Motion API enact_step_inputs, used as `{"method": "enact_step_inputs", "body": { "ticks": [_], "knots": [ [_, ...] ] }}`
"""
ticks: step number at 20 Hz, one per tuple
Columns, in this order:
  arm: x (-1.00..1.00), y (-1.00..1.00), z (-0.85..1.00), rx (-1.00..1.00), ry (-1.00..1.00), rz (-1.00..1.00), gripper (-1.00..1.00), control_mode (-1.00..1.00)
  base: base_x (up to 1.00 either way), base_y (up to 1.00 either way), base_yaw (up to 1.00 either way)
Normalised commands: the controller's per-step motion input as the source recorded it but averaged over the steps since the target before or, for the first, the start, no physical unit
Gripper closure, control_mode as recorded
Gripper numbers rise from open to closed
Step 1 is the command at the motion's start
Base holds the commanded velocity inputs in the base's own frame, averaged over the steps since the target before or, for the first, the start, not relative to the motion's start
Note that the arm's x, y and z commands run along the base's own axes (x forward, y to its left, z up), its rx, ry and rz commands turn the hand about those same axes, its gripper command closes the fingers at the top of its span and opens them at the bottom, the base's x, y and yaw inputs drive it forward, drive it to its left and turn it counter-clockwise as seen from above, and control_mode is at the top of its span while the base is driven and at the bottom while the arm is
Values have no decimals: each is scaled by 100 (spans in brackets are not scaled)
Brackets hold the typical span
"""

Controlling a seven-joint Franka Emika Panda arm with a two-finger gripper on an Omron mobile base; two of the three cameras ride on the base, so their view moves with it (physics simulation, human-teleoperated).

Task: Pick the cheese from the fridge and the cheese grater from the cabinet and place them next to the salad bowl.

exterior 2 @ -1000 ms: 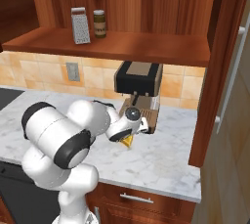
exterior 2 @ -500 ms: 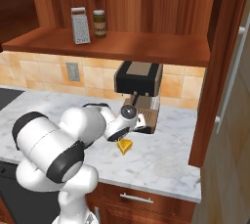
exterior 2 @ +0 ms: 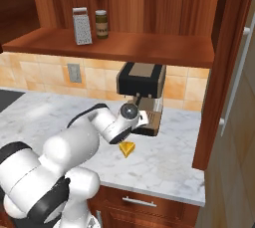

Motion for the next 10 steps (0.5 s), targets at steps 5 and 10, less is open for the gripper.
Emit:
{"method": "enact_step_inputs", "body": {
  "ticks": [5, 10],
  "knots": [
    [-30, 18, 100, 0, 0, -3, -100, -100, 0, 0, 0],
    [-28, 20, 100, 0, 0, -4, -100, -100, 0, 0, 0]
  ]
}}
